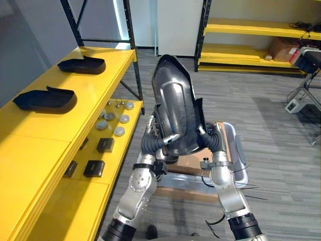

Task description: Walk over and take plastic housings, then place them on the shelf

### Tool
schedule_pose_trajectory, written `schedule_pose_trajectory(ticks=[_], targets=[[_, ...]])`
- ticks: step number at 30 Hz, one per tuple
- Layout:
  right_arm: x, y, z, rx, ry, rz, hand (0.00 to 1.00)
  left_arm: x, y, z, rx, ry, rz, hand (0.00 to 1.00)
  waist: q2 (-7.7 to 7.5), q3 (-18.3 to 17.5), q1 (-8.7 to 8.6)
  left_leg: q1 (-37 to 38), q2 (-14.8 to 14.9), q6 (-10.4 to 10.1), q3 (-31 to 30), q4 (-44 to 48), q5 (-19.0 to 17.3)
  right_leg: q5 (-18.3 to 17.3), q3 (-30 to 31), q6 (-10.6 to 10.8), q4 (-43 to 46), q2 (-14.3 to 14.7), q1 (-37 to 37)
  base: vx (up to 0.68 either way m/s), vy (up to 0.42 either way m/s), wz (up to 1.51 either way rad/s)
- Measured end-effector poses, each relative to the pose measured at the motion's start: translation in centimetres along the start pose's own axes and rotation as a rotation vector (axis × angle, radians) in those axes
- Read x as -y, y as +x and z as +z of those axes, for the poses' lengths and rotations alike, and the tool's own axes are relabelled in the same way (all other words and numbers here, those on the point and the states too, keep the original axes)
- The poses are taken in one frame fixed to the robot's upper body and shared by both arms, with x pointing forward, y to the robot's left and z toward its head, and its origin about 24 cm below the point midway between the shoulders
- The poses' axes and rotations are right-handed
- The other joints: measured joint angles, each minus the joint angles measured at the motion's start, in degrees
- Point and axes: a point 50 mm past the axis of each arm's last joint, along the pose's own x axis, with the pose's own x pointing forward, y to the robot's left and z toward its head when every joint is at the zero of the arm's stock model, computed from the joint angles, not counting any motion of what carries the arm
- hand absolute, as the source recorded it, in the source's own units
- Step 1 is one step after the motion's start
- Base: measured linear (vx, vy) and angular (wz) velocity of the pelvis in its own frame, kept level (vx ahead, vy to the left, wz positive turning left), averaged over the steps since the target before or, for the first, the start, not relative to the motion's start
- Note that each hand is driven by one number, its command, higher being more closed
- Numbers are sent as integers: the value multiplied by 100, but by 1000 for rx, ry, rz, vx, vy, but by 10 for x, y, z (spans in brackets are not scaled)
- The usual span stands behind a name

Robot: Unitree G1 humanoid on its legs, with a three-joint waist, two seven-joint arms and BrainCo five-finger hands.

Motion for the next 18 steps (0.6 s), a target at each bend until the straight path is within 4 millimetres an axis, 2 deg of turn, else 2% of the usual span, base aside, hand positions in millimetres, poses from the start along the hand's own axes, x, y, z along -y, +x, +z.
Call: schedule_pose_trajectory(ticks=[1,2,8,9,14,18], targets=[[-1,-1,0,-2,0,4,100,0,0,-1,-6,6,4,0,-4,-16,0,0,0,0,1,0,0,0,0,0,-3,0,0,0,0,0],[-2,-2,-1,-7,0,8,100,-1,0,-3,-13,23,11,100,-11,-37,-2,0,2,0,2,0,0,0,3,0,-5,1,0,0,0,0],[-8,-12,-13,-42,-3,72,100,-9,0,-21,-102,42,12,100,-111,-103,1,-31,92,-38,71,4,-15,158,73,-29,-218,53,60,1,-10,-7],[-8,-13,-14,-43,-9,86,0,-9,1,-23,-117,22,16,100,-110,-103,-1,-31,101,-44,71,4,-12,181,71,-39,-256,65,80,-11,-24,-3],[-15,-19,-11,-11,5,161,0,-17,8,-21,-111,54,31,100,-111,-103,-7,-28,182,-66,125,4,-14,232,128,-96,-316,147,88,-20,-25,-7],[-17,-19,0,29,114,223,0,-25,12,-16,-93,75,59,100,-108,-102,16,-25,219,-100,125,2,-5,233,119,-121,-339,200,95,0,0,0]])
